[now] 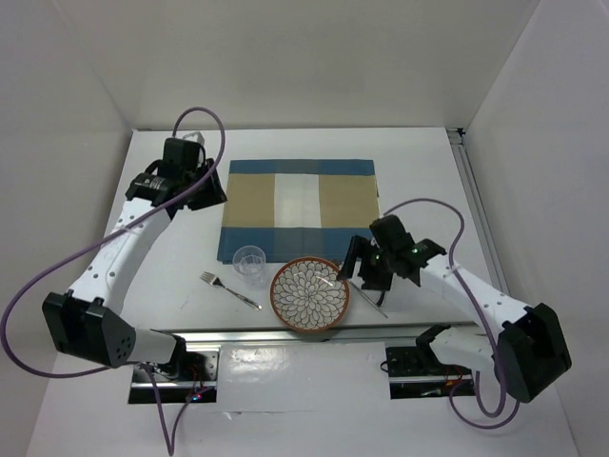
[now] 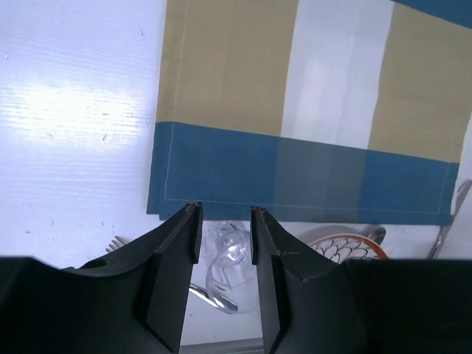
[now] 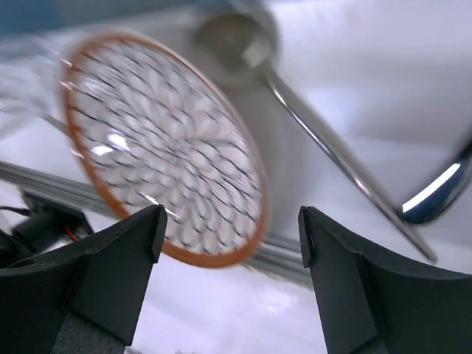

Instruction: Set the dinner table for one person

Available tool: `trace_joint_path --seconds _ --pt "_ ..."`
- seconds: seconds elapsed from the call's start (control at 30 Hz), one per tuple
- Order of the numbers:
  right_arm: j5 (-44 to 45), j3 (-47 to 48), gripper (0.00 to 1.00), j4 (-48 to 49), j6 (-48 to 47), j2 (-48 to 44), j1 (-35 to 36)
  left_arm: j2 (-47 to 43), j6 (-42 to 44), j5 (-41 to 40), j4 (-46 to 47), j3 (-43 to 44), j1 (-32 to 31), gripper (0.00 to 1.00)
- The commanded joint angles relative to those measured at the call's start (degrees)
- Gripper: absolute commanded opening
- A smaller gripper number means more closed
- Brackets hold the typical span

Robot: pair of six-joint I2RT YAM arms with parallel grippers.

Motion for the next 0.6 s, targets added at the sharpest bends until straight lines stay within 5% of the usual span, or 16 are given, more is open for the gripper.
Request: trace_joint_path --seconds 0.0,0.57 --pt "-4.08 -6.88 0.84 2.0 8.62 -3.04 2.61 -3.4 0.17 2.58 -0.58 -2.88 0.27 0.49" --pt "-6.81 -19.99 0.78 20.81 16.89 -1.82 6.66 -4.99 0.17 3.72 -0.06 -6.31 -0.26 0.49"
